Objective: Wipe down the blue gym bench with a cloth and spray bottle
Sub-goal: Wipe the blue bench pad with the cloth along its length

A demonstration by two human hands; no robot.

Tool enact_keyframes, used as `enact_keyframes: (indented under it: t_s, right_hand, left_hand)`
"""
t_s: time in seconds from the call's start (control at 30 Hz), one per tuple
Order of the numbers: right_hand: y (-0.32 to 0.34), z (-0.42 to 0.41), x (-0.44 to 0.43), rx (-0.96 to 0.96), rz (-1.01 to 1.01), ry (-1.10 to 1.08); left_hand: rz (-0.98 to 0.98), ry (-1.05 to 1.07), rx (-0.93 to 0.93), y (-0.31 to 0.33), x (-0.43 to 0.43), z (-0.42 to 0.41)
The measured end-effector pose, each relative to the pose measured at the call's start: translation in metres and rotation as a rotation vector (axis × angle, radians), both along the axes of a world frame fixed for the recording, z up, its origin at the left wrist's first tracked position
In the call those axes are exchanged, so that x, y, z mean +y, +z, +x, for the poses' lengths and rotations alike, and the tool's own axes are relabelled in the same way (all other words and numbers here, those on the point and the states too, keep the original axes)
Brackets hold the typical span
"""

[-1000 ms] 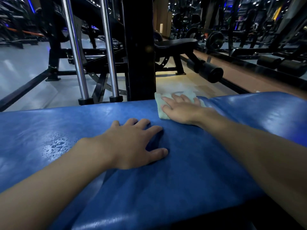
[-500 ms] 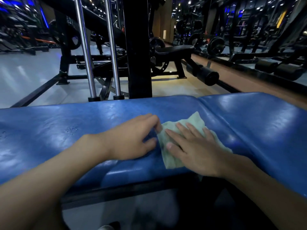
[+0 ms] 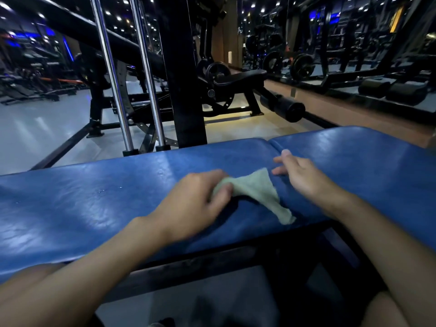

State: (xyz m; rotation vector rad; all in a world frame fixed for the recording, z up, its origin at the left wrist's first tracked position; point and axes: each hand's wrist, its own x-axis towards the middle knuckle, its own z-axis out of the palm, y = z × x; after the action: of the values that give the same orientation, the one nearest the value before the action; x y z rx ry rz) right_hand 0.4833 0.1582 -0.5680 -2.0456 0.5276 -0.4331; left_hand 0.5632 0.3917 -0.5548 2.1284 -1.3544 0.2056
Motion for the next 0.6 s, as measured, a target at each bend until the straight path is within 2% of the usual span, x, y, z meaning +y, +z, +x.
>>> enact_keyframes:
  t_s: [0.1, 0.17, 0.23, 0.33, 0.37, 0.43, 0.47, 0.53, 0.6]
  right_hand:
    - [-0.002, 0.003, -0.01, -0.057, 0.051, -0.051]
    - [-0.003, 0.004, -0.013, -0.063, 0.084, -0.067]
    - [-0.003, 0.004, -0.014, -0.07, 0.112, -0.07]
    - [-0.003, 0.002, -0.014, -0.077, 0.122, -0.073]
    - [-0.003, 0.001, -0.014, -0.072, 0.117, -0.068]
    - [-0.002, -0.001, -0.011, -0.045, 0.083, -0.042]
    - [-0.001, -0.001, -0.01, -0.034, 0.054, -0.033]
    - [-0.002, 0.001, -0.005, -0.007, -0.019, -0.031]
    - [-0.004, 0.003, -0.001, 0.002, -0.148, -0.034]
  left_hand:
    - [-0.269, 0.076, 0.137, 0.036, -0.003, 0.003]
    - [-0.368, 0.132, 0.288, 0.058, -0.004, 0.008]
    - [-0.353, 0.182, 0.439, 0.068, -0.006, 0.018]
    - [-0.17, 0.218, 0.609, 0.057, -0.004, 0.035]
    - [-0.051, 0.277, 0.541, 0.047, -0.001, 0.04]
    - [0.201, 0.39, 0.112, 0.029, 0.006, 0.038]
    - [0.225, 0.367, -0.064, 0.021, 0.006, 0.032]
    - [0.218, 0.229, -0.14, 0.007, 0.0, 0.01]
    - [0.326, 0.168, -0.184, -0.01, -0.011, -0.013]
